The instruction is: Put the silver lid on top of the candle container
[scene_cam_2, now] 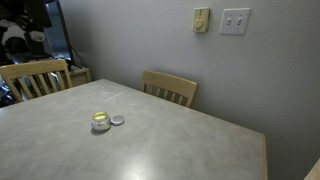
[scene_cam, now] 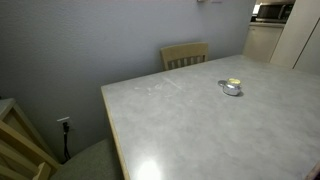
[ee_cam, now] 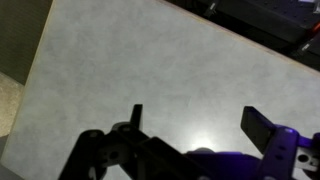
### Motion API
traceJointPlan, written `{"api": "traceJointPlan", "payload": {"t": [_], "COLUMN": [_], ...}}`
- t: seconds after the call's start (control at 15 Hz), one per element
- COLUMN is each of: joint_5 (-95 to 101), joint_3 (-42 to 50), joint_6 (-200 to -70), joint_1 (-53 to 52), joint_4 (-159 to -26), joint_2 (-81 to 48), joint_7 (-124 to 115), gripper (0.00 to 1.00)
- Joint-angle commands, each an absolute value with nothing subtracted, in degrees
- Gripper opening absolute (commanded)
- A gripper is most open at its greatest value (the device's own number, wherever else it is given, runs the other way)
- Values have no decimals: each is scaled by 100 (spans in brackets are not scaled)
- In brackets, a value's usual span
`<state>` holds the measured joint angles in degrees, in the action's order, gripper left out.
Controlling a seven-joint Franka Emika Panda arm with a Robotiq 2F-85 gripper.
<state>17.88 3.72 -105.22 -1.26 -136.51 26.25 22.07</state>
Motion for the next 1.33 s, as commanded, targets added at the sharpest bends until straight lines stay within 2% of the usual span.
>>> {"api": "traceJointPlan", "payload": {"t": [0.0,0.27,0.67,0.73,1.13,1.27], "joint_5": [1787,1907,1976,1988,1985,1434], "joint_3": [376,337,213,242,229,378], "joint_6": [-10509,-10427,-10467,-10523,-10521,-10981], "joint_1": [-134,-110,-201,-157,-167,-194], "joint_4": [-13642,-13443,-12600,-13062,-12970,-12860], "joint_2": [2623,2475,1354,1972,1887,1747], "joint_7": [2205,2172,2217,2182,2164,2064], "gripper": [100,100,100,100,100,100]}}
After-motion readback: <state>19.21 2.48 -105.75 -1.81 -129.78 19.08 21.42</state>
